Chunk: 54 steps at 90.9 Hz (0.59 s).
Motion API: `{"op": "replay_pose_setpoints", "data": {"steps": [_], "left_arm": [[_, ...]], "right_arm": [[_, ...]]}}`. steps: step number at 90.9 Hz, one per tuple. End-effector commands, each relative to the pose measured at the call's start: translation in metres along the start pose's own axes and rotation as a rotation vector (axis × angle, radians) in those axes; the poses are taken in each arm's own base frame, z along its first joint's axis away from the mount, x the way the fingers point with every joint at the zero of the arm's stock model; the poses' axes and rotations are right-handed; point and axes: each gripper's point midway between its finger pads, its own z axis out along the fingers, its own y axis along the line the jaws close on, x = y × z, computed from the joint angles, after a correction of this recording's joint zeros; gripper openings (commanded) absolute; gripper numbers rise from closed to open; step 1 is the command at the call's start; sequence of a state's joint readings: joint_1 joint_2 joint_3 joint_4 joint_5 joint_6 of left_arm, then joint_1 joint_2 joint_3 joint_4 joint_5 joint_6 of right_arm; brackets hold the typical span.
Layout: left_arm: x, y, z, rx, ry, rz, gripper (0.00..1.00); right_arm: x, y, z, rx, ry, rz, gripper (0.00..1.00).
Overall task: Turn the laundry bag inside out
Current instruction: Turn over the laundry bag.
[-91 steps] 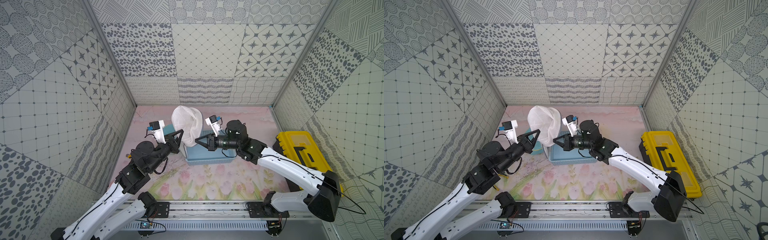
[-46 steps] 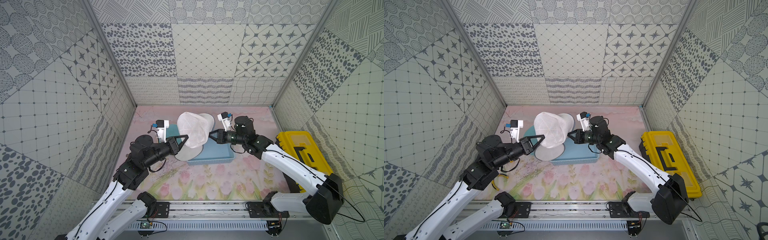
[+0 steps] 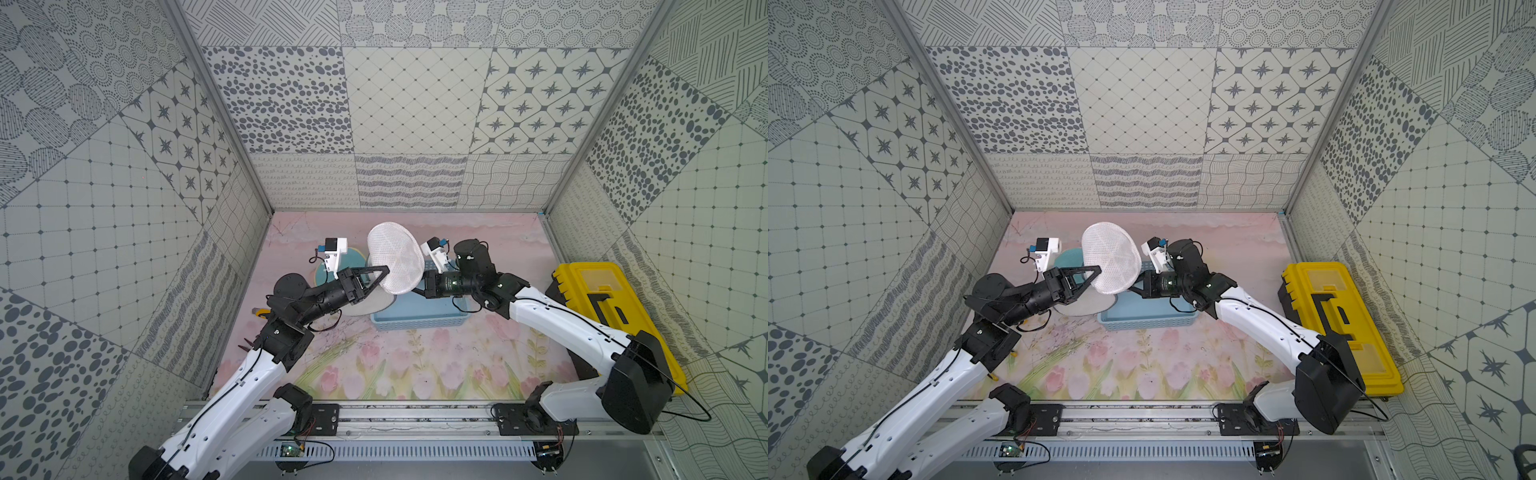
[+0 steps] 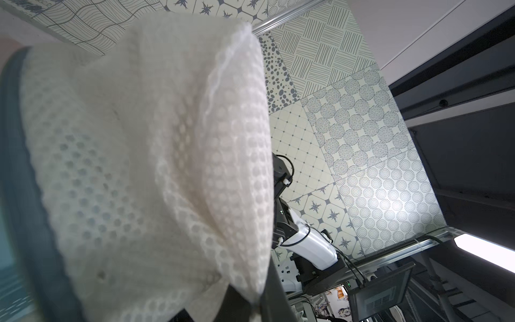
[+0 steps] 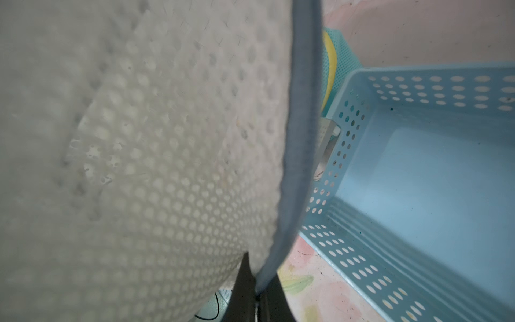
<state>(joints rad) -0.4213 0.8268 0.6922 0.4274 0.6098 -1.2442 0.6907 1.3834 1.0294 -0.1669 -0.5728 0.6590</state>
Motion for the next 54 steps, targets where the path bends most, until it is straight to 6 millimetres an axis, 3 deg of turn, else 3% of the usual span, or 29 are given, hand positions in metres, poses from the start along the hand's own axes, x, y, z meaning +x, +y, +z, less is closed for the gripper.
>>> {"op": "replay_pose_setpoints", "data": {"steps": [1,8,15,24,32,38,44,54], "left_arm": [[-0.015,-0.095,-0.02,0.395,-0.077,0.11,0.0],[-0.016,-0.097,-0.017,0.402,-0.066,0.11,0.0],[-0.011,-0.084,-0.006,0.279,0.012,0.112,0.0],[-0.002,-0.077,-0.012,0.184,0.041,0.152,0.0],[0.005,-0.075,-0.017,0.145,0.062,0.174,0.0],[0.009,-0.075,-0.02,0.126,0.079,0.194,0.0],[0.011,-0.069,-0.021,0.092,0.088,0.204,0.0],[0.008,-0.066,-0.021,0.083,0.07,0.229,0.0]], "right_arm": [[0.018,-0.008,0.011,-0.012,0.028,0.002,0.0],[0.017,0.005,0.009,-0.088,-0.004,-0.01,0.0],[0.012,0.009,-0.005,-0.069,-0.048,-0.035,0.01],[0.002,0.009,-0.035,-0.015,-0.113,-0.07,0.37],[-0.008,0.013,-0.068,-0.006,-0.21,-0.11,0.61],[-0.017,0.032,-0.1,-0.03,-0.305,-0.164,0.71],[-0.023,0.057,-0.123,-0.083,-0.355,-0.214,0.74],[-0.03,0.096,-0.142,-0.183,-0.377,-0.257,0.77]]}}
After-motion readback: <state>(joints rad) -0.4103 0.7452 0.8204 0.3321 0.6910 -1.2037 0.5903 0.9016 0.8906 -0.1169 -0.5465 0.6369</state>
